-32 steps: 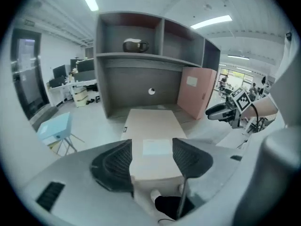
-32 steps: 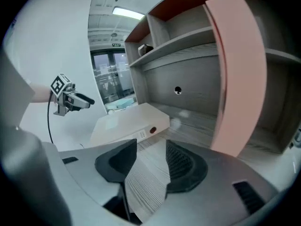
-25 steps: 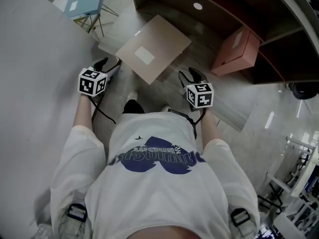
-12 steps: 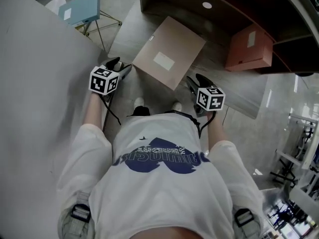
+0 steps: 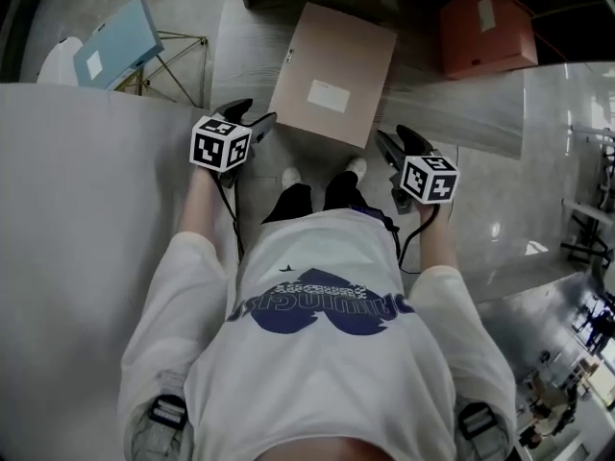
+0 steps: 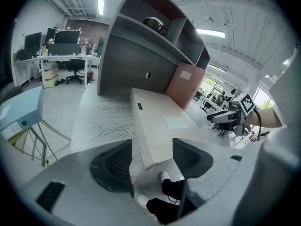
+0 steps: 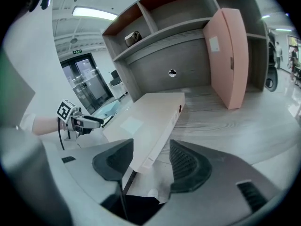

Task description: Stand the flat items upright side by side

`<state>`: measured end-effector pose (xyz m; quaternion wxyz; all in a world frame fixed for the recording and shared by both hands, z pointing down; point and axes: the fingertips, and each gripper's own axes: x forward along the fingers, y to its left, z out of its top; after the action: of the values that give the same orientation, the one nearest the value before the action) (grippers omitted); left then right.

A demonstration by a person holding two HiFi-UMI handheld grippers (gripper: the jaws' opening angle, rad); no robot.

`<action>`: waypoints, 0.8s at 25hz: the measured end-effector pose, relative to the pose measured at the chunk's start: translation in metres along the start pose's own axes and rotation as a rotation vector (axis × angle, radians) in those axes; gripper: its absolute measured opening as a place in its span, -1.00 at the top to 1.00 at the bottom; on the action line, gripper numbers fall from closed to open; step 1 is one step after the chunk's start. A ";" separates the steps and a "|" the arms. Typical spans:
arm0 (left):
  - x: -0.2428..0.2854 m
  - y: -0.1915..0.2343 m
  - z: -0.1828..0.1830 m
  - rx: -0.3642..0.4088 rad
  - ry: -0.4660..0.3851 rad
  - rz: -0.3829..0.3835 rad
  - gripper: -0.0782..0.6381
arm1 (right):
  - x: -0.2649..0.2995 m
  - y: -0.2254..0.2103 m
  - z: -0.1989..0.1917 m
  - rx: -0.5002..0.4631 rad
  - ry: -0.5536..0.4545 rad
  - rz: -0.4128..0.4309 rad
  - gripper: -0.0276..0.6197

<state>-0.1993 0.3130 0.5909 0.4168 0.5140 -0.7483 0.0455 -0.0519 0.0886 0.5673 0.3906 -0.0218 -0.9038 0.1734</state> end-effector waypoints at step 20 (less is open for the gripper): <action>0.046 -0.001 0.006 -0.119 0.095 0.072 0.01 | 0.021 -0.023 0.006 0.032 0.024 0.170 0.16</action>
<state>-0.2075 0.2752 0.6175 0.4800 0.4583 -0.7470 0.0403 -0.0690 0.0691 0.5856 0.3857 -0.0945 -0.8910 0.2200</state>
